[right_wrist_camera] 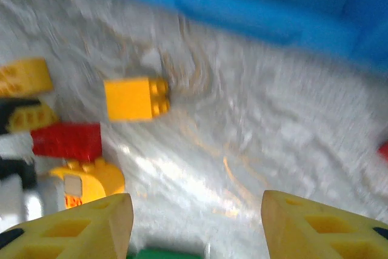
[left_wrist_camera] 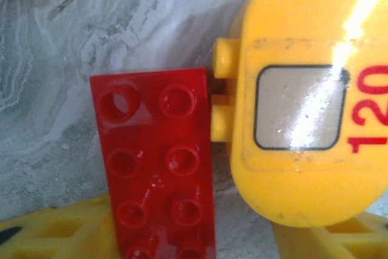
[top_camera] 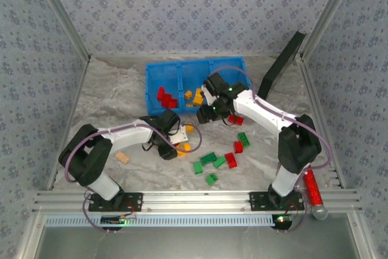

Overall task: Sort the legos into containers by color
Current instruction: Pick up the lego from the center of the table, then place the lego in the container.

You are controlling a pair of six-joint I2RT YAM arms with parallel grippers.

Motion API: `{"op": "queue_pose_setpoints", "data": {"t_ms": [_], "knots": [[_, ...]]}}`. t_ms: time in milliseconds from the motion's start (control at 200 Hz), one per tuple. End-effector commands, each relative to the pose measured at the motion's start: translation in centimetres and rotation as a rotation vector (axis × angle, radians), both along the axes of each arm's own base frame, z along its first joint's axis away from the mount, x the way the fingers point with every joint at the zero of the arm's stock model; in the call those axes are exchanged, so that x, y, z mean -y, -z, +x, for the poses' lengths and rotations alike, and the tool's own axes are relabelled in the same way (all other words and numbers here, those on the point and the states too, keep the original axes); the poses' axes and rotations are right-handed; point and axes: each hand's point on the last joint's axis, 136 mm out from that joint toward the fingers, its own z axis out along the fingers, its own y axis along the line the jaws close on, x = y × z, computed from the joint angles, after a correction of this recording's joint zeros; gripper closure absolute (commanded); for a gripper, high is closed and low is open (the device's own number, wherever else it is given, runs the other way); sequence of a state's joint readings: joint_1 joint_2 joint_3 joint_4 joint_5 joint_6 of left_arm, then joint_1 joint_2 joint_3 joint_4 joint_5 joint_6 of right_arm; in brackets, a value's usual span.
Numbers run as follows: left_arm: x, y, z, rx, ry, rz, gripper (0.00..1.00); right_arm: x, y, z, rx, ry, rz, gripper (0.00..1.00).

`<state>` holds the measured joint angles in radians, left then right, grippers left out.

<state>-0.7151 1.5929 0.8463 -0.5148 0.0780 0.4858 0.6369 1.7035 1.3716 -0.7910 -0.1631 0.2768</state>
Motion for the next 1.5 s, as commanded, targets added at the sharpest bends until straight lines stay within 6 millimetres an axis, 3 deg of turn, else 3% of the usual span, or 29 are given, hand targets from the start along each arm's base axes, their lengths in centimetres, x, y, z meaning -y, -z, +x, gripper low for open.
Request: {"op": "queue_pose_setpoints", "data": {"t_ms": [0, 205, 340, 525, 750, 920, 1104, 1204, 1279, 1494], "knots": [[0.6, 1.5, 1.8, -0.001, -0.055, 0.003, 0.50, 0.4, -0.3, -2.9, -0.082, 0.040, 0.027, 0.41], [0.5, 2.2, 1.4, -0.031, -0.070, 0.019, 0.70, 1.4, 0.3, -6.9, -0.149, 0.053, 0.021, 0.40], [0.6, 2.0, 1.7, -0.031, -0.083, 0.021, 0.74, 2.5, 0.9, -9.3, -0.171, -0.009, -0.002, 0.38], [0.5, 0.4, 2.2, -0.017, -0.117, 0.016, 0.83, 2.1, -0.5, -10.6, 0.022, -0.319, -0.009, 0.34], [-0.3, -4.1, 4.2, 0.021, -0.213, -0.025, 0.85, 0.2, -2.5, -11.9, 0.301, -0.709, -0.050, 0.26], [-1.6, -8.7, 8.6, 0.124, -0.344, -0.118, 0.87, -0.8, -1.3, -14.5, 0.416, -0.979, -0.105, 0.22], [-1.8, -13.2, 13.4, 0.213, -0.463, -0.225, 0.87, -1.3, 0.6, -15.3, 0.405, -1.137, -0.162, 0.23], [-1.9, -14.6, 16.2, 0.243, -0.542, -0.275, 0.87, -1.0, 1.6, -15.3, 0.393, -1.184, -0.186, 0.22], [-2.0, -14.5, 18.2, 0.244, -0.601, -0.282, 0.88, -0.8, 2.4, -15.0, 0.401, -1.231, -0.225, 0.23], [-2.4, -11.4, 22.3, 0.191, -0.738, -0.160, 0.88, -1.4, 3.5, -13.7, 0.429, -1.299, -0.250, 0.23]]}}
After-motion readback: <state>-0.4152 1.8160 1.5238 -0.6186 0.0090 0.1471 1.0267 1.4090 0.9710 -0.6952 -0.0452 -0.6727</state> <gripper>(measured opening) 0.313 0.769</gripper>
